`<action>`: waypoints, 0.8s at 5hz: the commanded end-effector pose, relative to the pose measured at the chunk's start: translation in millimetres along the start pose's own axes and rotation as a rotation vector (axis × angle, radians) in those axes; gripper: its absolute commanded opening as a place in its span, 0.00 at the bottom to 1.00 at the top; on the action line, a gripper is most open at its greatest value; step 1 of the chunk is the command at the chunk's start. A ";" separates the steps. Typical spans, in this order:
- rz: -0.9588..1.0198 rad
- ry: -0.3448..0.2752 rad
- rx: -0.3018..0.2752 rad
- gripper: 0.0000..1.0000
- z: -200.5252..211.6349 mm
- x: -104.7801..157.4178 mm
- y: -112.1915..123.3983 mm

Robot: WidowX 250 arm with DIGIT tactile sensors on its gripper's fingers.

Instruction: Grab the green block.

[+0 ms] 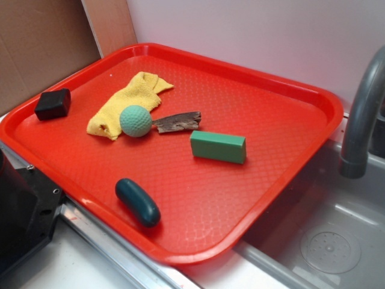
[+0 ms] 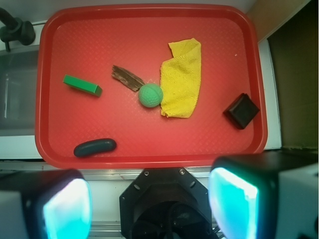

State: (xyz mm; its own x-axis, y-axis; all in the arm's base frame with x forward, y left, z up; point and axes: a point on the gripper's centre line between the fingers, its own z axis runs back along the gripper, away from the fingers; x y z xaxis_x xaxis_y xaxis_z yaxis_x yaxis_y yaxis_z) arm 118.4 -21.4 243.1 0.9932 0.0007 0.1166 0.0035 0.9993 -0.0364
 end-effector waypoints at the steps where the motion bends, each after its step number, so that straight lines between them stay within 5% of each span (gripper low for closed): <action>1: 0.000 0.000 0.000 1.00 0.0 0.0 0.0; 2: -0.238 0.046 -0.092 1.00 -41.8 39.8 -46.0; 3: -0.489 -0.021 -0.161 1.00 -76.3 74.1 -85.6; 4: -0.746 -0.044 -0.146 1.00 -112.1 67.3 -109.5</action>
State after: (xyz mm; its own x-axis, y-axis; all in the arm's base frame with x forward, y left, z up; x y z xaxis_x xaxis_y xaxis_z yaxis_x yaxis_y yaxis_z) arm 205.1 -125.1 131.2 0.7333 -0.6597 0.1646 0.6765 0.7321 -0.0799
